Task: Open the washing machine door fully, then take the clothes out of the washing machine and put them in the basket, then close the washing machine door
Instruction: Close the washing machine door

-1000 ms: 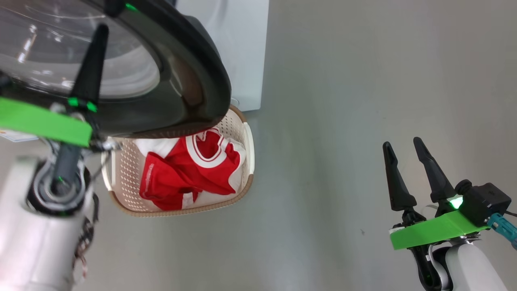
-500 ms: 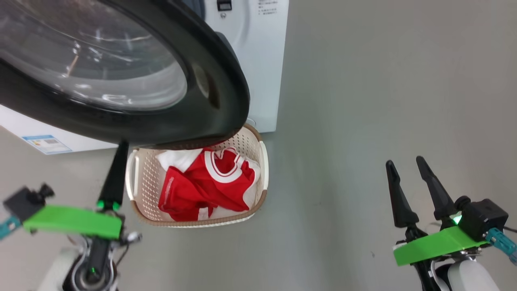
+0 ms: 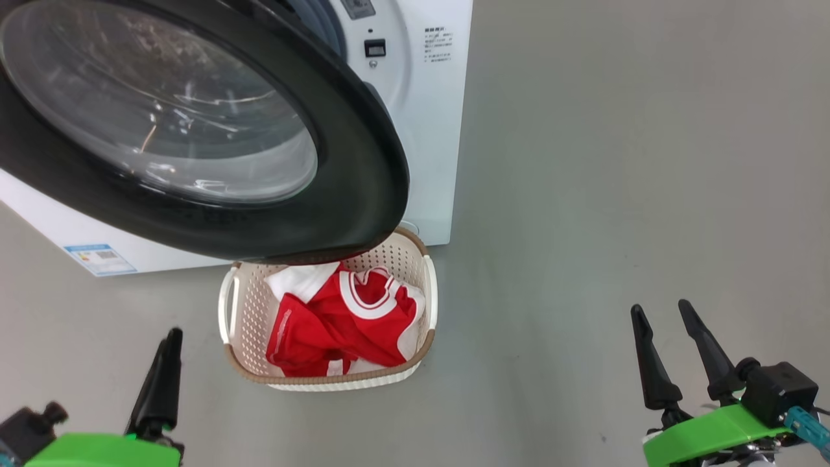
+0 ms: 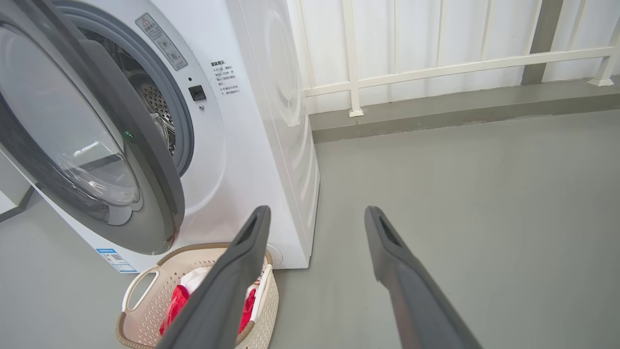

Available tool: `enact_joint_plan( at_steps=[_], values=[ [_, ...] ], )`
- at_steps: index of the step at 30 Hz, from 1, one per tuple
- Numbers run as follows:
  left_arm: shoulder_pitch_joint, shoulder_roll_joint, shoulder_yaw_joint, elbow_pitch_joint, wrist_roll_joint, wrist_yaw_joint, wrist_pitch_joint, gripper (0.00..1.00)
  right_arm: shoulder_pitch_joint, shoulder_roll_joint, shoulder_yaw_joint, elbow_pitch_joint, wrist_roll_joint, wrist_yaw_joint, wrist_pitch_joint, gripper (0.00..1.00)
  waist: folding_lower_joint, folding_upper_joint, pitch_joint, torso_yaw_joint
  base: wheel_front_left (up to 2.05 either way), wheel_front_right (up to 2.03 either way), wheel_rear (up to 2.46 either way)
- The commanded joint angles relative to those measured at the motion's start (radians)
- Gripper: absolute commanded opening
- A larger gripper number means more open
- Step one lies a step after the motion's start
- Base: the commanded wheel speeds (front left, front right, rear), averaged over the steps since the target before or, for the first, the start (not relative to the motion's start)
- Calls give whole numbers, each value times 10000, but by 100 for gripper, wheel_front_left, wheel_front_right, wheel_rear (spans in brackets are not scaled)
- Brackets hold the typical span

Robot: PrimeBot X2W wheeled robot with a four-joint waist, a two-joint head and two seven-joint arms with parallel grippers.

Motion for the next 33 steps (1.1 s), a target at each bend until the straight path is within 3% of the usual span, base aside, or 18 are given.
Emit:
enact_joint_plan(
  at_steps=[1, 4, 5, 6, 13, 22, 30, 33],
  values=[
    [-60, 219, 423, -218, 138, -67, -117, 52, -17, -28, 203, -226, -142, 65, -65, 100, 0, 0, -72, -32, 0, 0, 0],
    [318, 164, 759, -170, 618, -67, -118, 90, 139, -28, 168, -225, -140, 65, -65, 100, 0, 0, -202, -98, 0, 0, 0],
    [441, 102, 878, -172, 724, -67, -118, 98, 186, -28, 161, -221, -138, 65, -65, 100, 0, 0, -247, -124, 0, 0, 0],
    [562, 46, 1018, -172, 826, -67, -118, 100, 235, -28, 145, -214, -133, 65, -65, 100, 0, 0, -307, -148, 0, 0, 0],
    [1118, -107, 1573, -45, 2269, -67, -119, 100, 483, -28, 2, -283, -81, 65, -65, 100, 0, 0, -458, -202, 0, 0, 0],
    [1345, -390, 2291, -151, 5967, -67, -119, 100, 554, -28, -157, -456, -32, 65, -65, 100, 0, 0, -433, -194, 0, 0, 0],
    [1516, -1446, 3895, -1110, 9956, -67, -120, 100, 561, -28, -304, -562, 55, 65, -65, 100, 0, 0, -389, -179, 0, 0, 0],
    [1630, -1855, 4212, -1381, 10982, -67, -120, 100, 533, -28, -334, -590, 60, 65, -65, 100, 0, 0, -361, -179, 0, 0, 0]
  ],
)
